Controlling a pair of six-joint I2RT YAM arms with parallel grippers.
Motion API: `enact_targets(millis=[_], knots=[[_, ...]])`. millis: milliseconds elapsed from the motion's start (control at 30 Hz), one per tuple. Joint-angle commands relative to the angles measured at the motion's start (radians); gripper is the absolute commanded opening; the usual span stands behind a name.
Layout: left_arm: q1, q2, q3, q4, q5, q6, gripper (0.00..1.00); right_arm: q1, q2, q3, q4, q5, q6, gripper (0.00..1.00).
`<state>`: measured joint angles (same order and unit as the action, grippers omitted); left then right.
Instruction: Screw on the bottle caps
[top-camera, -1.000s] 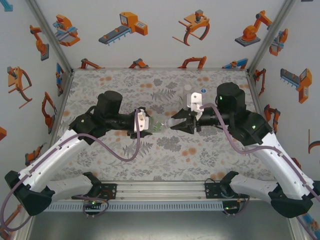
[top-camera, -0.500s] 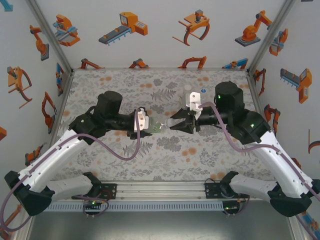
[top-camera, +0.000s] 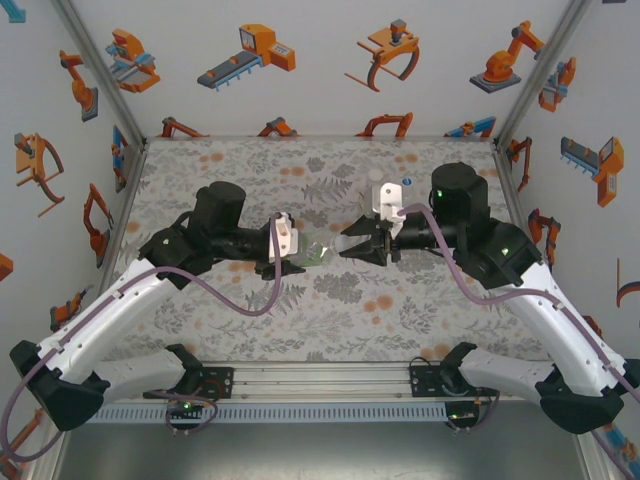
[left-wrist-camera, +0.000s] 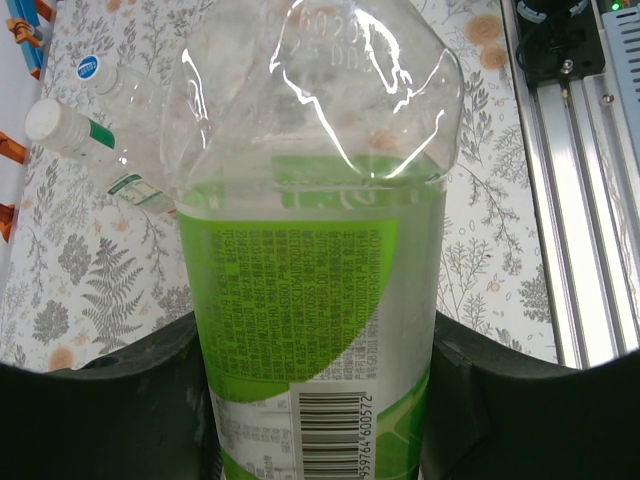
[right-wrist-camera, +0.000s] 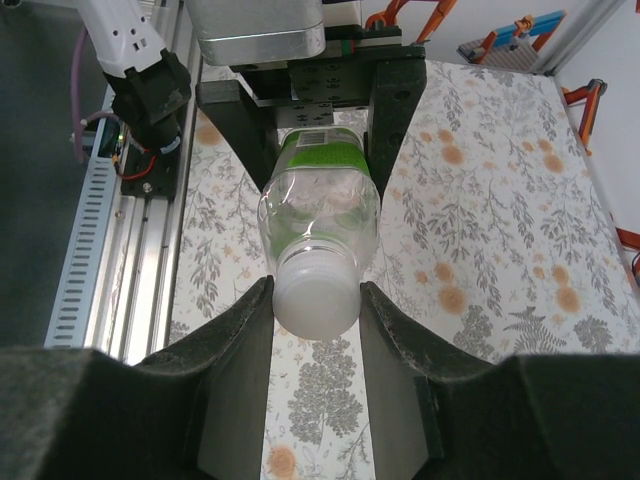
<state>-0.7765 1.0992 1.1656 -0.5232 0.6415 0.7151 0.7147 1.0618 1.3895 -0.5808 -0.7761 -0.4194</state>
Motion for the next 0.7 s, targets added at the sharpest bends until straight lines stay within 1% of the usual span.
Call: enact_targets(millis=[0, 200, 300, 500, 667], knots=[[-0.012, -0.016, 0.036, 0.075, 0.06, 0.025, 0.0, 0.012, 0.03, 0.019, -0.007, -0.065, 0.041, 0.19], [-0.012, -0.024, 0.028, 0.085, 0.056, 0.027, 0.0, 0.014, 0.052, 0.022, 0.0, -0.106, 0.107, 0.16], [-0.013, -0.035, 0.003, 0.13, 0.039, 0.004, 0.0, 0.014, 0.048, 0.002, 0.042, -0.051, 0.174, 0.13], [-0.012, -0.039, -0.033, 0.187, -0.041, -0.026, 0.0, 0.014, 0.048, -0.061, 0.172, 0.085, 0.434, 0.07], [-0.012, -0.024, -0.04, 0.187, -0.103, -0.017, 0.0, 0.013, 0.065, -0.081, 0.206, 0.19, 0.685, 0.03]])
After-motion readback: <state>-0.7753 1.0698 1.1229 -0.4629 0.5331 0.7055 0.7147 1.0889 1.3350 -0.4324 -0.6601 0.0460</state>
